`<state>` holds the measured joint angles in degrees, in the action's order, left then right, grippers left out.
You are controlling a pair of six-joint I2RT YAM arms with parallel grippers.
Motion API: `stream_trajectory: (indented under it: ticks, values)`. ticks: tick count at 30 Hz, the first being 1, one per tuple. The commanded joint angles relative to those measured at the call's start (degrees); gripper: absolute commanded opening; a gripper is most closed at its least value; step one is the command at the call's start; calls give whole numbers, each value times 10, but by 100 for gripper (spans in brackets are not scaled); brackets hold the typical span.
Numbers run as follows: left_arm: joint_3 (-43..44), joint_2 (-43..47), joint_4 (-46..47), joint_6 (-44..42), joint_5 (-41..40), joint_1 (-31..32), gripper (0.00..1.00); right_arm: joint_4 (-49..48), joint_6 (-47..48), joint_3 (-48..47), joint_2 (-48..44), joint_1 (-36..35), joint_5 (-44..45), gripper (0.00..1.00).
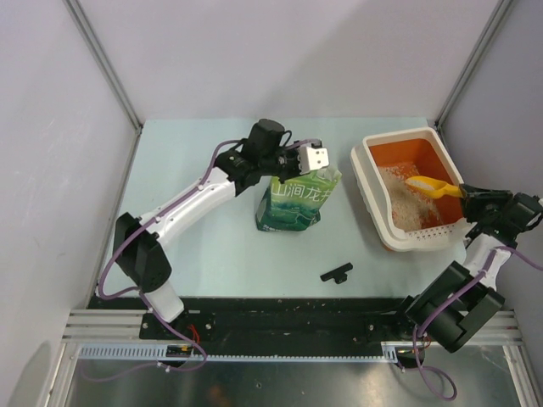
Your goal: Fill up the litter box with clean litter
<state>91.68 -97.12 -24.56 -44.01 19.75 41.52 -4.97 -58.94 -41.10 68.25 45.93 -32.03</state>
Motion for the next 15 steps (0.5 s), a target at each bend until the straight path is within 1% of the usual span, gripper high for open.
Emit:
stream_trajectory:
  ticks: [1,5,8,12,15]
  values:
    - [-18,34,29,10,46,10,0,75,73,-54,-18,-19,104,0]
    - [-32,47,30,14,49,10,0,93,111,-106,4,-49,151,0]
    - [-35,49,29,20,49,10,0,84,143,-146,21,-79,200,0]
    - [-39,54,29,25,53,10,0,77,190,-195,66,-116,257,0]
    - [-43,61,30,23,53,10,0,66,216,-229,89,-129,272,0]
